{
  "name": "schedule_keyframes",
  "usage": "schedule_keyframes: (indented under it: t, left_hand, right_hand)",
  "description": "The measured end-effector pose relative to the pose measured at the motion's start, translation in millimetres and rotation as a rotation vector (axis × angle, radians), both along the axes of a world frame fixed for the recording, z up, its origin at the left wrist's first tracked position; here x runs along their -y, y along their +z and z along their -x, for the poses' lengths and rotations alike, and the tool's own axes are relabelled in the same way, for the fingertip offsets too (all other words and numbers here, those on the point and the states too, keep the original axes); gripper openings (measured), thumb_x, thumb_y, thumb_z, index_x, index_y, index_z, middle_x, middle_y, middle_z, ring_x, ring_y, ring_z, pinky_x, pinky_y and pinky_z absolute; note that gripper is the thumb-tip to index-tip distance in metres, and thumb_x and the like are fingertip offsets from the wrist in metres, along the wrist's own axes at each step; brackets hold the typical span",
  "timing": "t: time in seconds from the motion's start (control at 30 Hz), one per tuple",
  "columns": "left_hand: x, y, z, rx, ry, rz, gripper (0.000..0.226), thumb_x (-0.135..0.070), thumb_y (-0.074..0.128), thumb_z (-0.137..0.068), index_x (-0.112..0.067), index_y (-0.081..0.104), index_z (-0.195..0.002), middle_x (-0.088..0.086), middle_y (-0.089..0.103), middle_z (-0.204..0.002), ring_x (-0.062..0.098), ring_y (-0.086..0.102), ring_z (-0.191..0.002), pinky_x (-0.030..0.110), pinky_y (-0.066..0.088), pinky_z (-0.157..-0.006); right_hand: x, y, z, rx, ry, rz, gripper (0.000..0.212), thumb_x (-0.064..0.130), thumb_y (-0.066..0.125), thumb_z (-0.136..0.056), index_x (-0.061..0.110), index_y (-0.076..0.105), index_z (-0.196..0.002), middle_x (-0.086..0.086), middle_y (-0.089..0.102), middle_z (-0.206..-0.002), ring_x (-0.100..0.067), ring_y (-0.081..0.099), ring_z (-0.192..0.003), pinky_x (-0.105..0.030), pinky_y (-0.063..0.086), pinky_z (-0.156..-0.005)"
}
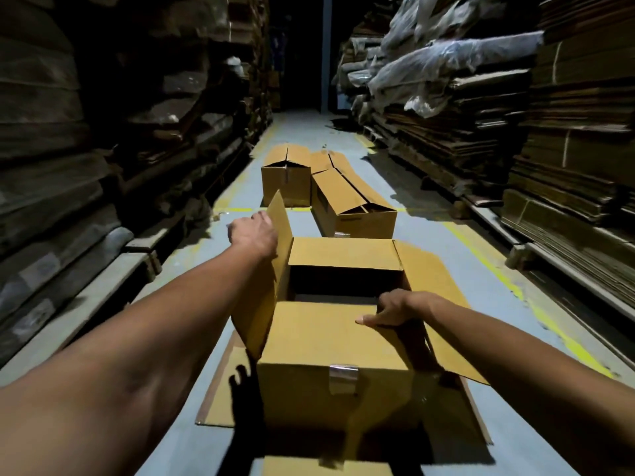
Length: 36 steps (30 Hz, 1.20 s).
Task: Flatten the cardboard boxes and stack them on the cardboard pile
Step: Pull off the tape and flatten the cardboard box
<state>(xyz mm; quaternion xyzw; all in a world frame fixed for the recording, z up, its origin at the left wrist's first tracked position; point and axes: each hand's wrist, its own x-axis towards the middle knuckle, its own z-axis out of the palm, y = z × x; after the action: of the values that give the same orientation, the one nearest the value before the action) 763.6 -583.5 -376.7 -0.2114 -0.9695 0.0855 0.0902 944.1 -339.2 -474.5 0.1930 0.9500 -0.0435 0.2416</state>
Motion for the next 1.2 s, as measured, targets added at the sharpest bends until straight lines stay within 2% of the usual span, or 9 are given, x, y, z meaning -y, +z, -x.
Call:
schedule_keyframes:
  t: [0.07,0.23,0.43,0.5,0.6,0.73,0.87,1.07,1.2]
  left_hand:
    - [-5,-2,0,-0.014,-0.011,0.048,0.102,-0.056,0.069,-0.093,0.000,0.017,-0.161,0.013,0.048,-0.150,0.035,0.057,-0.126,0.045,0.046,-0.077]
    - [-13,-2,4,-0.027,-0.042,-0.001,0.085,-0.025,0.065,-0.099,0.003,0.014,-0.161,0.019,0.052,-0.147,0.037,0.057,-0.128,0.049,0.049,-0.092]
    - [-11,12,6,0.143,-0.009,-0.145,0.067,-0.024,0.062,-0.096,-0.005,0.033,-0.154,0.020,0.055,-0.144,0.041,0.055,-0.131,0.058,0.047,-0.106]
    - [-9,23,3,0.218,-0.063,-0.204,0.048,-0.019,0.063,-0.096,-0.005,0.050,-0.140,0.019,0.060,-0.137,0.039,0.060,-0.124,0.052,0.051,-0.105]
    - [-6,38,-1,0.390,-0.129,-0.265,0.011,-0.008,0.060,-0.102,-0.010,0.057,-0.112,0.013,0.060,-0.117,0.024,0.063,-0.092,0.031,0.054,-0.074]
    - [-8,46,-7,0.588,-0.177,-0.392,0.047,-0.003,0.072,-0.093,-0.011,0.052,-0.135,0.012,0.064,-0.118,0.029,0.067,-0.101,0.044,0.060,-0.086]
    - [-12,52,-35,0.763,-0.180,-0.354,0.042,-0.005,0.071,-0.094,-0.016,0.050,-0.129,0.012,0.065,-0.114,0.025,0.074,-0.089,0.033,0.063,-0.065]
    - [-12,44,-52,0.902,-0.156,-0.392,0.058,-0.020,0.078,-0.092,-0.020,0.044,-0.138,0.010,0.062,-0.124,0.027,0.072,-0.104,0.043,0.064,-0.088]
    - [-12,46,-62,0.934,-0.168,-0.457,0.053,-0.025,0.077,-0.095,-0.019,0.044,-0.136,0.010,0.064,-0.122,0.026,0.073,-0.104,0.046,0.061,-0.094]
  right_hand:
    - [-11,14,3,-0.163,-0.003,0.066,0.101,0.097,0.052,-0.067,0.018,0.063,-0.129,-0.007,0.066,-0.126,-0.024,0.062,-0.109,-0.038,0.054,-0.094]
    - [-18,34,10,-0.486,-0.001,0.150,0.070,0.087,0.064,-0.068,0.026,0.055,-0.102,0.000,0.064,-0.104,-0.019,0.059,-0.092,-0.037,0.051,-0.072]
    - [-4,64,12,-0.962,0.171,-0.077,0.067,0.083,0.063,-0.075,0.025,0.047,-0.105,0.006,0.050,-0.107,-0.015,0.047,-0.096,-0.034,0.047,-0.076]
    - [-1,68,14,-1.017,0.230,-0.203,0.075,0.085,0.057,-0.075,0.018,0.050,-0.108,0.002,0.048,-0.106,-0.015,0.042,-0.095,-0.033,0.043,-0.076]
    - [-4,66,11,-1.072,0.294,-0.228,0.081,0.086,0.049,-0.077,0.012,0.051,-0.109,-0.006,0.052,-0.109,-0.016,0.041,-0.096,-0.039,0.051,-0.079]
    - [-1,75,10,-1.137,0.368,-0.234,0.081,0.082,0.051,-0.080,0.007,0.052,-0.110,-0.011,0.052,-0.111,-0.018,0.040,-0.099,-0.040,0.052,-0.080]
    - [-3,72,10,-0.940,0.362,-0.297,0.092,0.090,0.042,-0.079,0.010,0.050,-0.124,-0.013,0.043,-0.137,-0.027,0.039,-0.124,-0.051,0.053,-0.095]
    - [11,26,-11,-0.906,-0.127,0.045,0.102,0.093,0.051,-0.072,0.041,0.015,-0.151,0.002,-0.015,-0.168,-0.047,0.006,-0.153,-0.074,0.044,-0.102]
    - [26,4,-27,-0.746,-0.832,0.294,0.136,0.102,0.041,-0.065,0.026,-0.015,-0.162,-0.017,-0.025,-0.168,-0.055,0.004,-0.153,-0.072,0.026,-0.118]
